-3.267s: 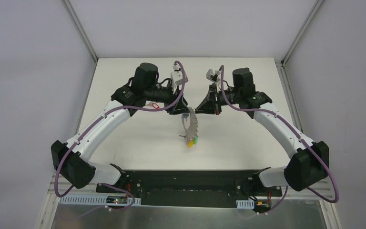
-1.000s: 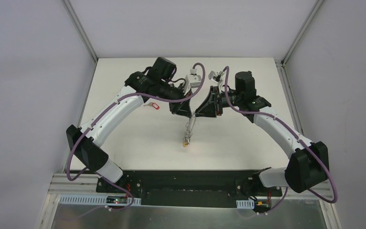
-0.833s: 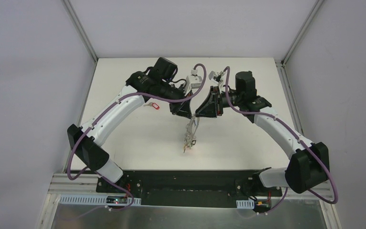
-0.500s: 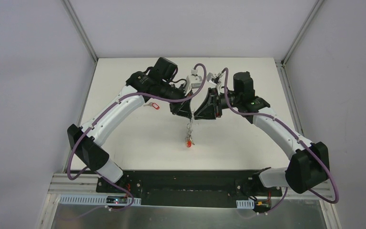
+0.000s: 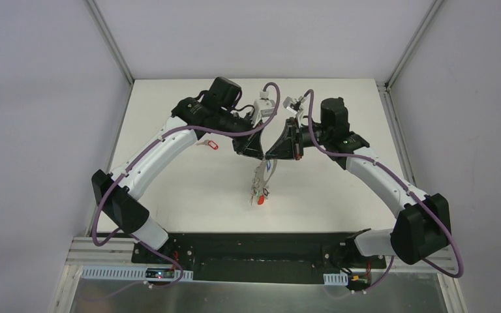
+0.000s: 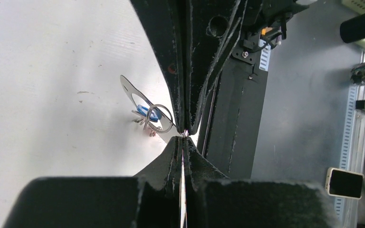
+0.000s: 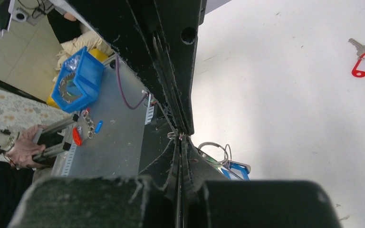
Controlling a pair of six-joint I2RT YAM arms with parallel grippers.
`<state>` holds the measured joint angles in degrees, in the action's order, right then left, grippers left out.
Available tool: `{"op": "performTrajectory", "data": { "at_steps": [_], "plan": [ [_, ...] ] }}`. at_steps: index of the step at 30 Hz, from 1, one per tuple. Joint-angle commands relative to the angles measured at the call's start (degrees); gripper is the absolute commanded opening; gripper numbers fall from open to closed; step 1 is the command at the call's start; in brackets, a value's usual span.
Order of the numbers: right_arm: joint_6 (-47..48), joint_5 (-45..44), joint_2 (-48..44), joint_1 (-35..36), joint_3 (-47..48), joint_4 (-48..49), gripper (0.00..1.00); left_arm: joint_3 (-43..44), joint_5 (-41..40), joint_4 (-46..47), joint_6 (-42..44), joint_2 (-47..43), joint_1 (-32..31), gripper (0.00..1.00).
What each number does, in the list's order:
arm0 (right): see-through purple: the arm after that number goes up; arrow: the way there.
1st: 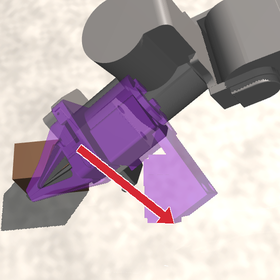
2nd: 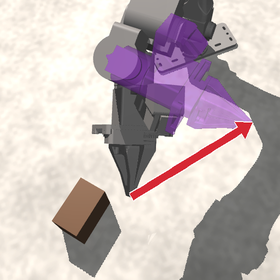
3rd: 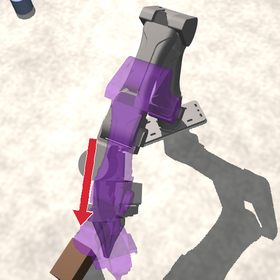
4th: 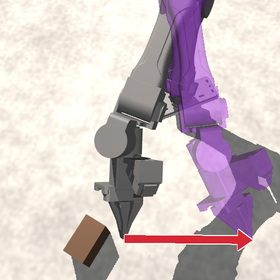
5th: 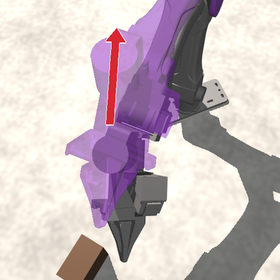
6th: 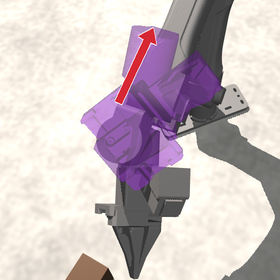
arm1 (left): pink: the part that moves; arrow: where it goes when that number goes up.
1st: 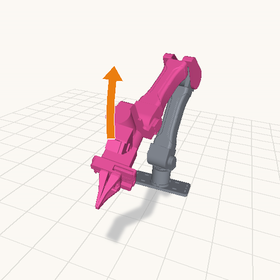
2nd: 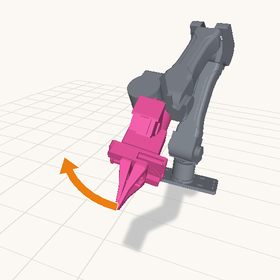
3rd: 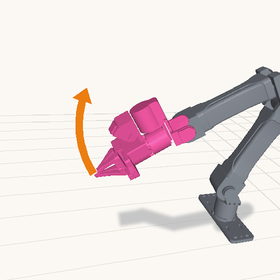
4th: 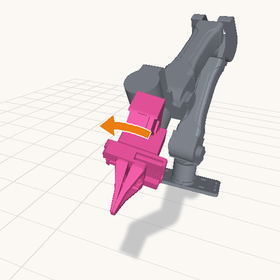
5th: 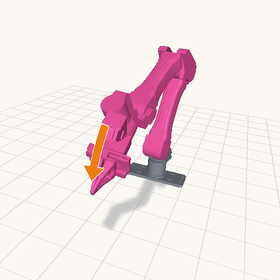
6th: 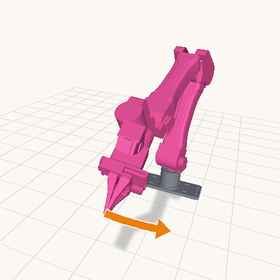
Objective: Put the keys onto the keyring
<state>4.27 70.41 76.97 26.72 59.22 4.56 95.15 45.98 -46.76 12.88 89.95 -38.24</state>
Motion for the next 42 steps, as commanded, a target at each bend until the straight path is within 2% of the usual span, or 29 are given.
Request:
{"op": "performTrajectory", "data": {
  "at_steps": [1,3,6,9,12,14,20,28,42],
  "plan": [
    [-10.2,-1.2,-0.2,0.1,0.9,9.4,0.00,-1.9,4.9,10.4,-6.4,-2.7,2.2,0.00],
    [-15.4,-1.4,0.3,-0.2,1.1,13.5,0.00,-4.0,7.2,15.3,-10.4,-4.2,4.2,0.01],
    [-25.0,-1.5,1.3,-0.9,0.4,23.0,0.00,-9.7,10.5,27.0,-18.0,-8.0,7.6,0.25],
    [-34.6,-1.7,2.6,-1.8,-0.9,34.2,0.00,-17.3,12.3,41.6,-24.6,-11.8,10.4,0.38],
    [-45.6,-2.4,3.7,-2.8,-3.0,49.5,0.00,-22.1,12.8,50.9,-28.1,-13.9,11.6,0.45],
    [-49.2,-2.9,4.3,-3.1,-4.0,55.0,0.00,-22.5,12.9,51.8,-28.7,-13.7,11.6,0.45],
    [-49.8,-4.4,4.8,-3.3,-4.7,55.7,0.00,-24.8,13.7,62.2,-36.4,-12.9,11.7,0.42],
    [-51.7,-4.6,4.1,-4.1,-5.6,58.5,0.00,-26.7,14.8,64.6,-37.4,-12.6,11.7,0.40],
    [-53.8,-5.2,4.7,-5.3,-6.0,61.3,0.00,-29.3,16.6,67.7,-39.1,-12.9,11.7,0.22]
  ]
}}
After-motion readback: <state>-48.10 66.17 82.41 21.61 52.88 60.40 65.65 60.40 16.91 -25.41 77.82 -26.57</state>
